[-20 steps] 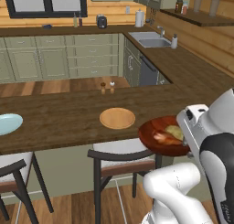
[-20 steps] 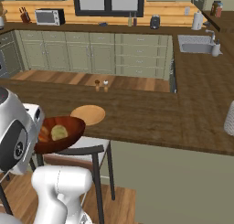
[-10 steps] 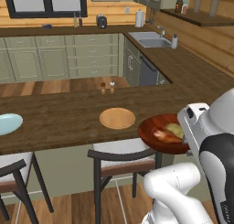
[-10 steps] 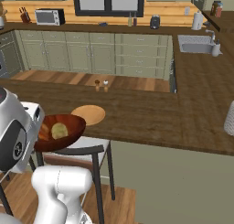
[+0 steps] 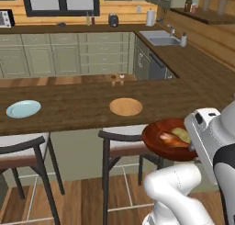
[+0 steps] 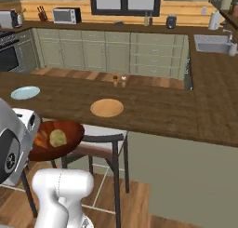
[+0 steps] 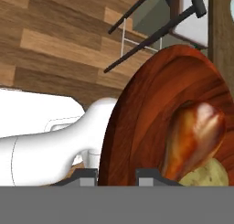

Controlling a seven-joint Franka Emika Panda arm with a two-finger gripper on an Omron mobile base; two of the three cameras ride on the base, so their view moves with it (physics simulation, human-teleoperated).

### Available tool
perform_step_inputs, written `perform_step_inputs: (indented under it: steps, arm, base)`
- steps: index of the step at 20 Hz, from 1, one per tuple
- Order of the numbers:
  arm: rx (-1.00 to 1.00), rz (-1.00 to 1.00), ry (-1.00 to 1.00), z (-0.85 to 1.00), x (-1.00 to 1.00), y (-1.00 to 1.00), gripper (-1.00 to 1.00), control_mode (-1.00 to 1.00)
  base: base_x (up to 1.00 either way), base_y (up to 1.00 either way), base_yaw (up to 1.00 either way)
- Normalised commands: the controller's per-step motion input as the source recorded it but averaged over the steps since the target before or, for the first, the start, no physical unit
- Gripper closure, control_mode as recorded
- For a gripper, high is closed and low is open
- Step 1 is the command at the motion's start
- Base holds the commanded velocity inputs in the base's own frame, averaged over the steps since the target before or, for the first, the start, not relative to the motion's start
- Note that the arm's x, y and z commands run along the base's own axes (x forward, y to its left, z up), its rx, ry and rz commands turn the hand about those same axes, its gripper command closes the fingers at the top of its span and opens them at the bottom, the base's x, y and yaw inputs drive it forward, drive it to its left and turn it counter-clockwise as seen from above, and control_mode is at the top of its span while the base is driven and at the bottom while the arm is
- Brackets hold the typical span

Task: Pick the chicken drumstick and potato from their plates and place them in the bowl. Then put the bowl in the fridge.

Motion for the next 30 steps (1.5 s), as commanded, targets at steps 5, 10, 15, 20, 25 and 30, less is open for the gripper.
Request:
perform_step_inputs:
  steps: [5,10,15,20,25,30]
  arm:
    - [0.0,0.0,0.0,0.0,0.0,0.0,1.0,1.0]
    - [0.0,0.0,0.0,0.0,0.0,0.0,1.0,1.0]
    - [0.0,0.0,0.0,0.0,0.0,0.0,1.0,1.0]
    - [0.0,0.0,0.0,0.0,0.0,0.0,1.0,1.0]
    - [0.0,0.0,0.0,0.0,0.0,0.0,1.0,1.0]
    - [0.0,0.0,0.0,0.0,0.0,0.0,1.0,1.0]
  base:
    - [0.0,1.0,0.57]
    - [0.05,1.0,0.62]
    - [0.51,1.0,0.52]
    - [1.0,1.0,0.11]
    - [1.0,1.0,-0.07]
    - [1.0,1.0,-0.18]
